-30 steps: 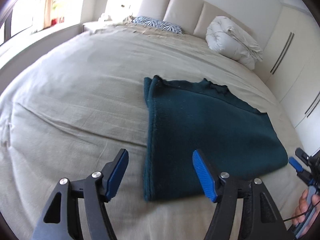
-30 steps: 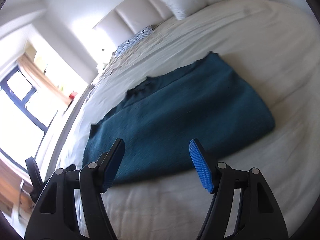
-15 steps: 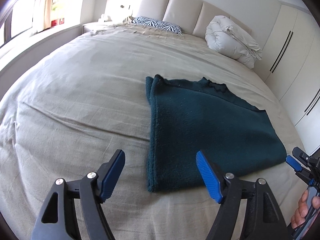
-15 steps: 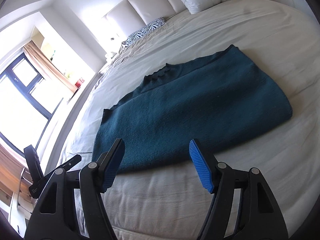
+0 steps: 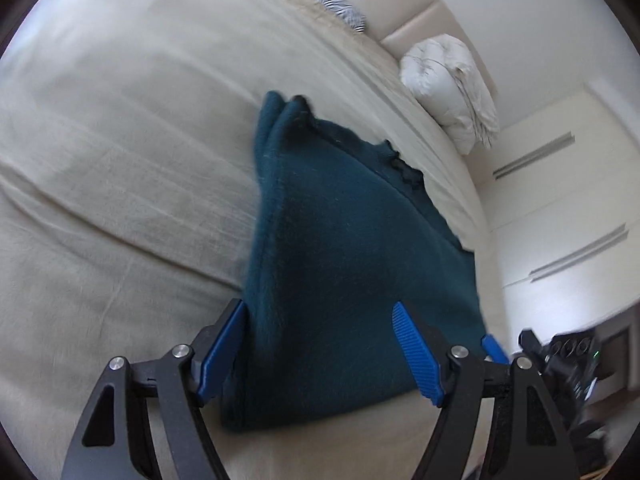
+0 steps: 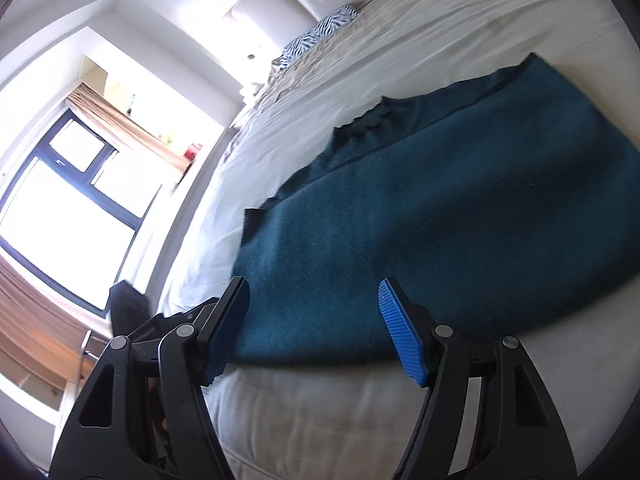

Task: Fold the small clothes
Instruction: 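Open both tools and move them back to the sweater edge, then grasp the folded sweater edge with the left tool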

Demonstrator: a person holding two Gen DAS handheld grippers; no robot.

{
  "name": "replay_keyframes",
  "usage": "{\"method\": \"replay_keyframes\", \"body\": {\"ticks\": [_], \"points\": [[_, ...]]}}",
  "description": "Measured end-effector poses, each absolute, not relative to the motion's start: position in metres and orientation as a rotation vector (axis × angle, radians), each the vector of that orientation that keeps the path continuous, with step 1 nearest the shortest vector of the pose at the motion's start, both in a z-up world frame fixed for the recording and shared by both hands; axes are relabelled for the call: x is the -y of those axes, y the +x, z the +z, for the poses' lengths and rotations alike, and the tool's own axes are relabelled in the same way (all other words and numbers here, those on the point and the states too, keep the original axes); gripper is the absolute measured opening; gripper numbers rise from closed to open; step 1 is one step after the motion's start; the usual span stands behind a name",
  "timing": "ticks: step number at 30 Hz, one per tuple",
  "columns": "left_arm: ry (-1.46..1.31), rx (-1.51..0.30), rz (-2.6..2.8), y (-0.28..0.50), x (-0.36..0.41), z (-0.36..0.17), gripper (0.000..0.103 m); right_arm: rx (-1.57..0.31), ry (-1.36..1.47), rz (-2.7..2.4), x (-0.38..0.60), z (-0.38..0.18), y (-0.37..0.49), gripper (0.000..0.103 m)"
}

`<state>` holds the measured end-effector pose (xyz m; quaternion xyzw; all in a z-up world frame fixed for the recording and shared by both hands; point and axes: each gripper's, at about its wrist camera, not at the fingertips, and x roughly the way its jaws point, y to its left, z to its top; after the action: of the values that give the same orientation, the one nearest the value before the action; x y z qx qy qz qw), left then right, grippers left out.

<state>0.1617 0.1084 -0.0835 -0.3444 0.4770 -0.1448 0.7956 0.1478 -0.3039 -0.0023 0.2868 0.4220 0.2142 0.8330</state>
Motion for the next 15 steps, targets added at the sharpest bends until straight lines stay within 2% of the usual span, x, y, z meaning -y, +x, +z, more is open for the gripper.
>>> {"method": "replay_keyframes", "body": {"ticks": [3,5,15], "points": [[-0.800,-1.043,-0.331,0.174,-0.117,-0.090,0.076,-0.898,0.613,0.490,0.301,0.000,0.164,0.067],[-0.804,-1.077,-0.330,0.181,-0.119,-0.095,0.072,-0.901,0.613,0.506,0.298,0.001,0.172,0.067],[-0.815,-1.095,-0.384,0.186,-0.112,-0.100,0.072,-0.951,0.618,0.554,0.280,-0.014,0.194,0.067]]}}
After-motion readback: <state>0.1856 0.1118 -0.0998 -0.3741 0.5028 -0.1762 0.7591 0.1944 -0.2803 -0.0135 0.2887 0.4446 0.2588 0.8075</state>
